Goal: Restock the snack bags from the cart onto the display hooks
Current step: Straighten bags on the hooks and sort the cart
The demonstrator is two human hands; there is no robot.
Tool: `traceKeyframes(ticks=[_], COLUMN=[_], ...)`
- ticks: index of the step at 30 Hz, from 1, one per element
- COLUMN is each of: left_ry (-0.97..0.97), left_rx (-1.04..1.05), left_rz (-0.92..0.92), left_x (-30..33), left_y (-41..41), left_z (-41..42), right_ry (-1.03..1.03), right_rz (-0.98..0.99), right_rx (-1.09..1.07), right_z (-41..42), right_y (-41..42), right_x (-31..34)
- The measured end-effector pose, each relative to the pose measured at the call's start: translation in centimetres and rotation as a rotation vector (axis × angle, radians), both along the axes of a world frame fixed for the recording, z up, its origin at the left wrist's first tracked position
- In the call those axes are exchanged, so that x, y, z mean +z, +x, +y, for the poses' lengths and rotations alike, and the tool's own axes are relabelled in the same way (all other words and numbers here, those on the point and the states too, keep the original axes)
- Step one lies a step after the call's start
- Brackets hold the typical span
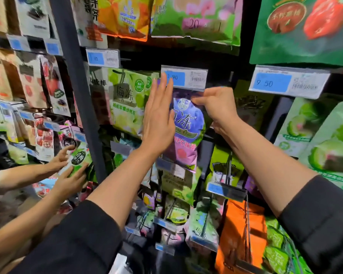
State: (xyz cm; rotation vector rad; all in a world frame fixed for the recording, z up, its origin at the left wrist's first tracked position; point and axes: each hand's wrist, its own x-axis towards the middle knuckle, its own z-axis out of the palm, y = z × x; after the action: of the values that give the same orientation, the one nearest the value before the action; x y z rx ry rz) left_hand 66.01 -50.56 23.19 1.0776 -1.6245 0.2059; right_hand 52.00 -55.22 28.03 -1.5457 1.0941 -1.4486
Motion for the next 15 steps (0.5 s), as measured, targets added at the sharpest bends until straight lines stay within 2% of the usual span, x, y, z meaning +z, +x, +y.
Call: traceKeyframes(ticks=[7,15], left_ry=[-0.029,-0.023], left_rx=[-0.07,-0.195], left_rz=[-0.018,-0.005], left_x=[-1.7,-1.9], left_y=[0.4,1.5], left_z=[-2.0,-2.5], right_ry=[-0.102,-0.069], right_rz=[0.025,0.043], right_rx=[-0.009,-0.098], right_z=[0.3,0.6], right_y=[0.5,1.2], right_x=[-0.1,0.5])
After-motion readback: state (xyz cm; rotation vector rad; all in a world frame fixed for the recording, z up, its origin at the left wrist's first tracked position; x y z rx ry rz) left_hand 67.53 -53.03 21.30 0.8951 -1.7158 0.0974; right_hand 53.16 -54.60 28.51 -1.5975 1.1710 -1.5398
